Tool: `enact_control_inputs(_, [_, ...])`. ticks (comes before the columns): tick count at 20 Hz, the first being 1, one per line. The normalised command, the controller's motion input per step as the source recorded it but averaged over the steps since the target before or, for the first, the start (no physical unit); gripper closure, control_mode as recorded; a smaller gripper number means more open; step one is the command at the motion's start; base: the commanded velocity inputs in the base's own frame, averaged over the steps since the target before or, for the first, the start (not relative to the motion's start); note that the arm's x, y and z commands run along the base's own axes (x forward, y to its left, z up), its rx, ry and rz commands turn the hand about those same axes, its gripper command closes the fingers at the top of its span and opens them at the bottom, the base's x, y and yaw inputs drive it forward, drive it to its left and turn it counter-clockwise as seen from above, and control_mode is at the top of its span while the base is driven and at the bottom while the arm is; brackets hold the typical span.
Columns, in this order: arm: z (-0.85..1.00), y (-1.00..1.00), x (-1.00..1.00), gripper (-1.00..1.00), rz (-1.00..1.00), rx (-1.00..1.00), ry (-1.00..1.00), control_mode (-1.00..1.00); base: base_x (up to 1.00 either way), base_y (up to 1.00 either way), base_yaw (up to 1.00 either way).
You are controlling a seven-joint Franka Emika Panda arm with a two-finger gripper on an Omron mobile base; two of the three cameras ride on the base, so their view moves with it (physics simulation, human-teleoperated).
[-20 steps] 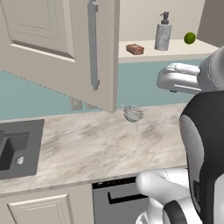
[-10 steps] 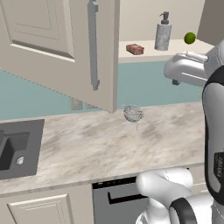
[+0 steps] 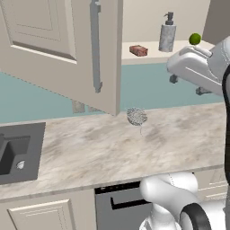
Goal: Pick the bar soap and soap dispenser from the cabinet and place them on the counter.
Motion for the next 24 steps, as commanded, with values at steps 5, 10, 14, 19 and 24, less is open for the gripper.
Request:
enact_control_inputs(5, [-0.11, 0.1, 0.2, -1.0, 0.17, 0.16, 0.12, -1.0, 0.0, 0.0, 0.0])
enact_control_inputs(10, [-0.07, 0.1, 0.29, -1.0, 0.14, 0.13, 0.12, -1.0, 0.0, 0.0, 0.0])
enact_control_inputs(14, [-0.12, 0.08, 0.22, -1.0, 0.13, 0.12, 0.16, -1.0, 0.0, 0.0, 0.0])
enact_control_inputs(19, [-0.1, 0.1, 0.22, -1.0, 0.12, 0.11, 0.18, -1.0, 0.0, 0.0, 0.0])
enact_control_inputs(24, [-0.05, 0.16, 0.33, -1.0, 0.09, 0.08, 0.17, -1.0, 0.0, 0.0, 0.0])
